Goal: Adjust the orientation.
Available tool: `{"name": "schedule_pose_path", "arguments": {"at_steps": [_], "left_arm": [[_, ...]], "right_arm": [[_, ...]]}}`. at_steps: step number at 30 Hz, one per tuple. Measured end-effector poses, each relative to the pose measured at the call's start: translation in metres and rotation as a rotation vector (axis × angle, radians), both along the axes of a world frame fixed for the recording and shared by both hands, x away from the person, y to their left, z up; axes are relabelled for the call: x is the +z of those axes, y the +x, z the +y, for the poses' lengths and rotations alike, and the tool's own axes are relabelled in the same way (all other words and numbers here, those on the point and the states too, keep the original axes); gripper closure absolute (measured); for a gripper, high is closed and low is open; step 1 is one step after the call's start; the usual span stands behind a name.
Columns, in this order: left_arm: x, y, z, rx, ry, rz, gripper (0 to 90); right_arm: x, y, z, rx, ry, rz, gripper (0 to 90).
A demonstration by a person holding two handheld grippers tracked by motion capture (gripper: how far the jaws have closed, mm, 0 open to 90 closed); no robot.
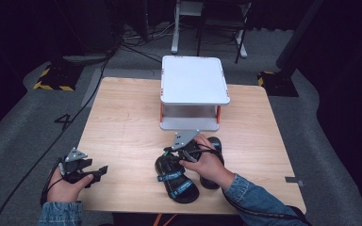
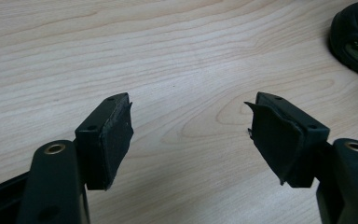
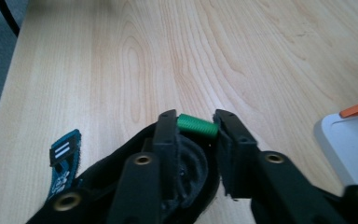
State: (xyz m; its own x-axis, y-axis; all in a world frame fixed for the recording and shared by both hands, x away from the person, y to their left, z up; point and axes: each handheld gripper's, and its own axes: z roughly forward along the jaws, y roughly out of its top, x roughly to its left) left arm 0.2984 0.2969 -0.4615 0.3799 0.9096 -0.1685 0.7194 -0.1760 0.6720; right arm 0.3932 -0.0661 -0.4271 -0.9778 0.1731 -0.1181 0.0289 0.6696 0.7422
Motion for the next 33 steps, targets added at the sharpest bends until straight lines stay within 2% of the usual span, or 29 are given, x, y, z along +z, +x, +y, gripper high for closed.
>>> {"name": "schedule_pose_path", "arguments": {"at_steps": [3,6,9,18,24,30,33], "left_arm": [[0.0,-0.002,0.0,0.0,0.001,0.003,29.7],[-0.001,0.0,-0.001,-0.002,0.005,0.001,29.7],[0.0,0.003,-0.002,-0.012,0.008,0.001,29.7],[-0.002,0.016,-0.013,-0.042,-0.004,0.008,29.7],[-0.001,0.022,-0.017,-0.062,-0.002,0.008,29.7],[-0.002,0.033,-0.024,-0.088,0.003,0.007,29.7],[-0.003,0.045,-0.034,-0.121,0.003,0.011,29.7]], "right_arm": [[0.004,0.0,-0.002,-0.007,-0.008,0.008,84.2],[0.007,-0.002,-0.005,-0.018,-0.009,0.003,86.4],[0.013,-0.004,-0.01,-0.017,0.011,0.024,86.7],[0.046,-0.015,-0.038,-0.073,0.15,-0.017,87.0],[0.063,-0.012,-0.064,-0.163,0.224,-0.045,87.0],[0.08,-0.011,-0.1,-0.259,0.278,-0.059,87.0],[0.087,-0.013,-0.12,-0.315,0.31,-0.07,87.1]]}}
